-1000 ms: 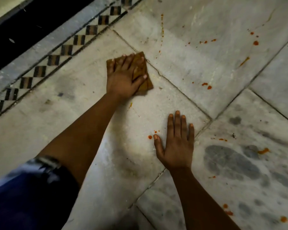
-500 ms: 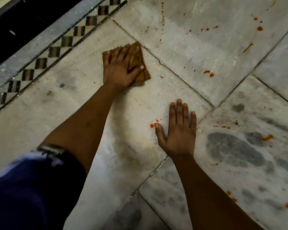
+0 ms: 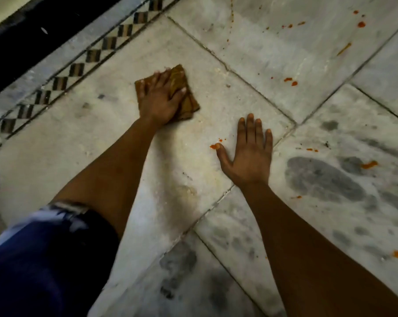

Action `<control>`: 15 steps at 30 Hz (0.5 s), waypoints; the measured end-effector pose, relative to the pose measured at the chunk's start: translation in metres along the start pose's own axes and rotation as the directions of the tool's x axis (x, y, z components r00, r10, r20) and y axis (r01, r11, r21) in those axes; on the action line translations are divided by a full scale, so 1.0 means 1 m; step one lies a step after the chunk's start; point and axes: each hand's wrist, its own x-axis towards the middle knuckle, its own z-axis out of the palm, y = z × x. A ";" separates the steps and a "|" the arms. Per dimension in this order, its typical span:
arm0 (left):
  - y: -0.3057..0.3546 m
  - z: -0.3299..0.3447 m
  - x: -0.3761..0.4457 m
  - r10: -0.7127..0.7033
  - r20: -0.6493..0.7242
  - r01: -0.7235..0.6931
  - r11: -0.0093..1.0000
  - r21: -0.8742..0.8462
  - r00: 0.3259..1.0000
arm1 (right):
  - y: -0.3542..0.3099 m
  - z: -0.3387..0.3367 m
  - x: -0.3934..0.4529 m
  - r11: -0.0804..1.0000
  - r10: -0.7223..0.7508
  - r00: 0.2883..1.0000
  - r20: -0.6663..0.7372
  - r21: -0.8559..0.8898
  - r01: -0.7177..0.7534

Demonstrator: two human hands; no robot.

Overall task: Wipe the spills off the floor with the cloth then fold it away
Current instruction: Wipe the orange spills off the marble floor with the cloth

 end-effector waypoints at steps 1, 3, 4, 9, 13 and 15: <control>0.010 0.002 0.004 -0.012 0.019 0.013 1.000 -0.020 1.000 | 0.000 -0.001 -0.001 1.000 -0.005 1.000 0.011 0.001 0.005; 0.032 0.009 -0.011 0.042 0.056 -0.040 0.999 -0.031 0.998 | 0.006 -0.008 -0.001 0.999 -0.037 0.998 0.047 0.001 0.037; 0.041 0.015 -0.026 0.083 0.067 -0.081 0.996 -0.028 0.994 | 0.011 -0.013 0.002 0.998 -0.067 0.994 0.086 0.002 0.067; 0.039 0.025 -0.134 0.337 0.078 -0.342 0.938 0.058 0.938 | 0.043 -0.031 -0.002 0.972 -0.204 0.960 0.191 -0.078 0.222; 0.012 0.025 -0.130 0.280 0.043 -0.283 0.948 0.147 0.959 | 0.052 -0.015 -0.026 0.977 -0.200 0.976 0.088 -0.062 0.205; 0.027 0.025 -0.101 0.127 0.024 -0.129 0.982 0.135 0.992 | 0.053 -0.012 -0.024 0.978 -0.194 0.978 0.077 -0.055 0.199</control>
